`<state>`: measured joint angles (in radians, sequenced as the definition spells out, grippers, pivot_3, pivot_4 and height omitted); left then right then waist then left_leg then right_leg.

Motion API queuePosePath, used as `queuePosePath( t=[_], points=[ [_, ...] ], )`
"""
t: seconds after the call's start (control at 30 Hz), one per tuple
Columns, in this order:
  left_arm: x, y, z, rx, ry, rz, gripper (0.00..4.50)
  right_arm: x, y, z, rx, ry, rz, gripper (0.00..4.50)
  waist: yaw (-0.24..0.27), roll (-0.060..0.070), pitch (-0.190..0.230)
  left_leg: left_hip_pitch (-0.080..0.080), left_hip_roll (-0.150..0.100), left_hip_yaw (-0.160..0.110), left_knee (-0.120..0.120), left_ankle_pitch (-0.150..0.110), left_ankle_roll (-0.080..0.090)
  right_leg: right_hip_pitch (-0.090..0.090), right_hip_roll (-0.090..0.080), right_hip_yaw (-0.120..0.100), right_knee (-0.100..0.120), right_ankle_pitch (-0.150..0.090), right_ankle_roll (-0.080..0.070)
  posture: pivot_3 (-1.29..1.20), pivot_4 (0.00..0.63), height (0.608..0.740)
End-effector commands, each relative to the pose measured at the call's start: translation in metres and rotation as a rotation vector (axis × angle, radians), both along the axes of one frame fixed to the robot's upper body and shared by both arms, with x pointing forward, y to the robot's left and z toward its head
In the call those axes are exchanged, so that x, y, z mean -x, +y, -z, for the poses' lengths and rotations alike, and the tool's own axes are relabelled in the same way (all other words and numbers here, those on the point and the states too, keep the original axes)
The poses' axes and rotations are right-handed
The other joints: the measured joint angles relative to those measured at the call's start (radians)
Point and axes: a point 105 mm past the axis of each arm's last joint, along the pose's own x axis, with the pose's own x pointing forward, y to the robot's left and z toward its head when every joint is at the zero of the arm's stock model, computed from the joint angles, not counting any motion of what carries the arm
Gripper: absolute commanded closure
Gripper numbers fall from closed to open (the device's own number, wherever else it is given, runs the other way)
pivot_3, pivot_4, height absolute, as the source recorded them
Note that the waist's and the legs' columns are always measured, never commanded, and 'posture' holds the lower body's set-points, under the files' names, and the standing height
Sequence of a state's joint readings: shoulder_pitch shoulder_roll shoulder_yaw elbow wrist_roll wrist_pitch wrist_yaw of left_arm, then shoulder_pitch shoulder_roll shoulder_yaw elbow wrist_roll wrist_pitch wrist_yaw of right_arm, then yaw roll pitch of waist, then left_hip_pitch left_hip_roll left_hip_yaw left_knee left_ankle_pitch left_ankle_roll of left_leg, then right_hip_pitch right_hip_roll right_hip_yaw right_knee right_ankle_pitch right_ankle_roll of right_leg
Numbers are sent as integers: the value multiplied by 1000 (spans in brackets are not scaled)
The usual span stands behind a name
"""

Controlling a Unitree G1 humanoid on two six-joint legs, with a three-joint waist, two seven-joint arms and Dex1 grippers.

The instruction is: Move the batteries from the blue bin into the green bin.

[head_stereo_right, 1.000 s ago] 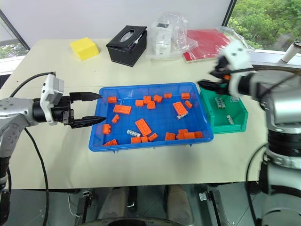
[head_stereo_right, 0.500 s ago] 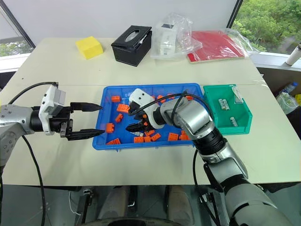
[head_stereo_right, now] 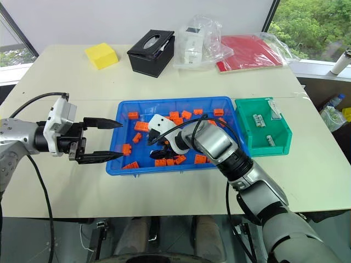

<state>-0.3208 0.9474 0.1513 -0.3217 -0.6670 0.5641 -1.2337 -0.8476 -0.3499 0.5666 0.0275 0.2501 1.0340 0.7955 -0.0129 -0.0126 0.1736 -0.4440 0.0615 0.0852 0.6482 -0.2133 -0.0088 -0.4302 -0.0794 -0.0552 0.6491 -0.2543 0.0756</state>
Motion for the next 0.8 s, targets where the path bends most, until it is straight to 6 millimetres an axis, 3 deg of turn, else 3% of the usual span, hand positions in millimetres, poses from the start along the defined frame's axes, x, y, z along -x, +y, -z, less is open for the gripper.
queuePosePath(
  t=[0.03,0.07,0.1,0.27,0.4,0.47,0.53,0.63,0.7,0.8],
  points=[
    [-1,0,-12,13,-37,6,0,-3,-9,7,41,-5,-4,3775,0,0,0,0,0,0,0,0,0,0,0,0,0,0,0,0,150,736],
    [-2,0,-13,13,-38,6,0,-3,-10,4,31,-1,-8,4337,0,0,0,0,0,0,0,0,0,0,0,0,0,0,0,0,150,736],
    [-3,1,-13,14,-38,5,0,-2,-9,0,19,2,-10,4476,0,0,0,0,0,0,0,0,0,0,0,0,0,0,0,0,150,736],
    [-6,0,-10,17,-30,12,0,-12,-7,-40,-103,-8,39,4469,0,0,0,0,0,0,0,0,0,0,0,0,0,0,0,0,150,736],
    [-7,-7,-8,38,-14,40,0,-32,-26,-103,-259,-79,152,4469,1,0,0,-1,0,0,0,0,0,-1,0,0,0,0,0,0,150,736],
    [-8,-11,-6,44,-13,50,0,-44,-60,-130,-311,-111,281,4469,5,0,0,-1,0,0,0,0,0,0,0,0,0,0,0,0,150,736],
    [-10,-14,-5,51,-12,55,0,-50,-94,-143,-313,-154,390,4469,10,0,0,-1,0,0,0,0,0,0,0,0,0,0,0,0,150,736],
    [-13,-18,-5,58,-16,62,0,-47,-160,-145,-221,-234,559,4469,26,-1,0,-1,-1,0,0,0,0,0,-1,0,-2,0,0,0,150,736],
    [-13,-19,-5,61,-19,66,0,-41,-184,-140,-170,-247,608,4469,25,-1,0,-1,-2,0,0,0,0,0,-2,0,-3,-1,-2,0,150,736],
    [-15,-19,-8,67,-27,67,0,-28,-236,-126,-60,-273,749,4469,16,0,1,-1,-1,1,-1,0,0,-1,-2,1,-2,-1,-1,0,150,736]
  ],
)
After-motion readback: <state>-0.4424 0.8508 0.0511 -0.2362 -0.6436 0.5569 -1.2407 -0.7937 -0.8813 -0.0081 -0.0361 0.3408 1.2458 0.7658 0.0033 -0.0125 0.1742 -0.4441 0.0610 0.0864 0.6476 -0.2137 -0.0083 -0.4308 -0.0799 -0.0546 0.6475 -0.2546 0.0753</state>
